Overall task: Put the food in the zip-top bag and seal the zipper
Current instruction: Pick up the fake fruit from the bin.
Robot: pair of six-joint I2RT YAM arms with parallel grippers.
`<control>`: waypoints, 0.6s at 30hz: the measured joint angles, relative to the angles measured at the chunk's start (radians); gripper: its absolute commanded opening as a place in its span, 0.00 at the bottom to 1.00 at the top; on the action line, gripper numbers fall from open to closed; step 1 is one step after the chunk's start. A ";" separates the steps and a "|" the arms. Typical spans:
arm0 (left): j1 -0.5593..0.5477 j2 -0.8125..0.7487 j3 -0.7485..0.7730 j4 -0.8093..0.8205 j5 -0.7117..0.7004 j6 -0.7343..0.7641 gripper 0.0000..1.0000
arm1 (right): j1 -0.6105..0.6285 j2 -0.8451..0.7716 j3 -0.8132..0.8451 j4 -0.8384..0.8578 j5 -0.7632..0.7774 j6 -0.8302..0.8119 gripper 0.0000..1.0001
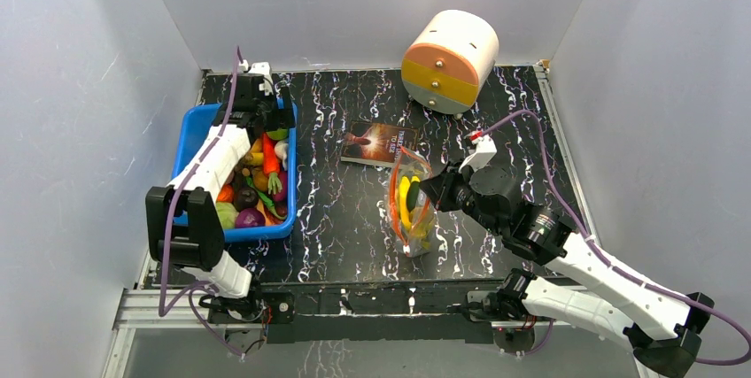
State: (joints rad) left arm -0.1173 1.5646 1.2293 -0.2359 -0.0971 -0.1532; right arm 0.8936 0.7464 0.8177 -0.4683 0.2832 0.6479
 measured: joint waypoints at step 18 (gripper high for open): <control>0.058 0.098 0.028 0.064 0.062 0.013 0.73 | 0.000 0.030 -0.001 0.024 -0.024 0.011 0.00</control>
State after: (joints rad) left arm -0.0597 1.6627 1.2572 -0.1722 -0.0349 -0.1406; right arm 0.8936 0.7765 0.8169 -0.4438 0.2588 0.6594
